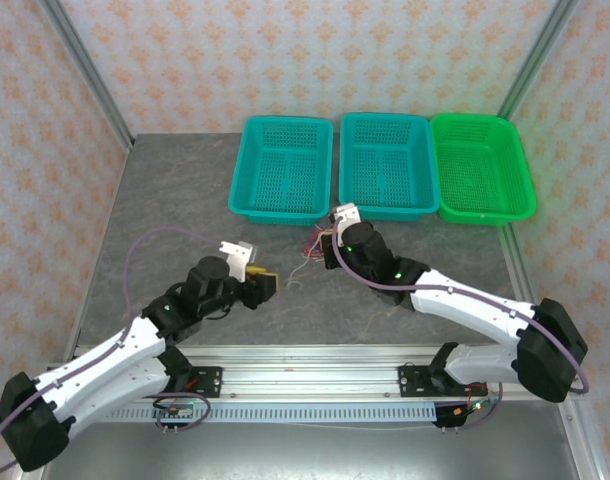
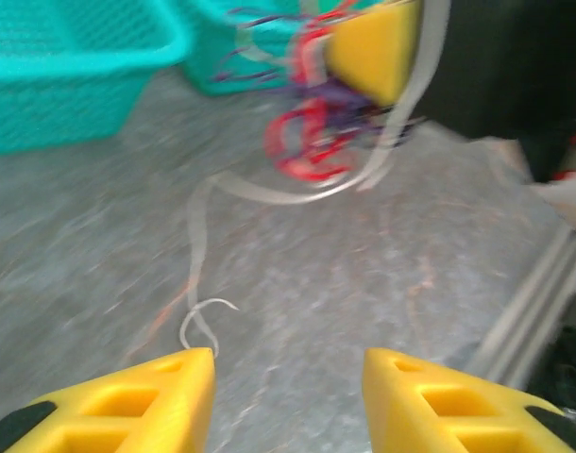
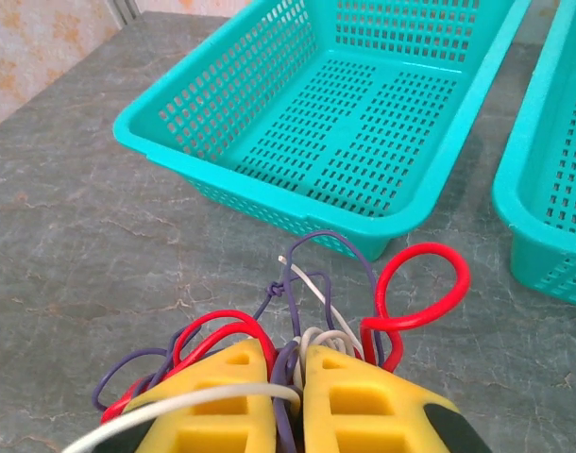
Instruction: Untangle the cables
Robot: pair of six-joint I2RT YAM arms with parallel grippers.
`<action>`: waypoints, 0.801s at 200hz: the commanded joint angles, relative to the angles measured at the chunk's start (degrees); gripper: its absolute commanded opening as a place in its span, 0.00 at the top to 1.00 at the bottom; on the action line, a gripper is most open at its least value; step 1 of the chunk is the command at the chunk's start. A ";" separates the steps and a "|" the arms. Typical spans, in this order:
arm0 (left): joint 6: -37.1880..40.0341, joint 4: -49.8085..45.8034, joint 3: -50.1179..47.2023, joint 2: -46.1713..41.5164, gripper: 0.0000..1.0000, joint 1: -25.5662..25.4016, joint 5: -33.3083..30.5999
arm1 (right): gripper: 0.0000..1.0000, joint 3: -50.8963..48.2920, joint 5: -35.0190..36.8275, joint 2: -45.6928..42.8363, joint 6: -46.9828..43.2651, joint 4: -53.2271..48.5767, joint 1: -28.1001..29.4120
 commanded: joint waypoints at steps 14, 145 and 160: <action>8.59 4.80 6.53 8.77 0.49 -5.88 -0.56 | 1.00 -0.65 -0.43 -0.96 -0.71 -1.47 -0.05; 12.78 19.42 10.63 22.86 1.00 -8.41 -20.64 | 1.00 -2.93 -1.00 -3.32 0.50 -3.08 -0.04; 12.15 18.46 10.22 21.67 1.00 -8.35 -20.75 | 1.00 -3.33 0.59 -2.67 0.54 -2.62 -0.04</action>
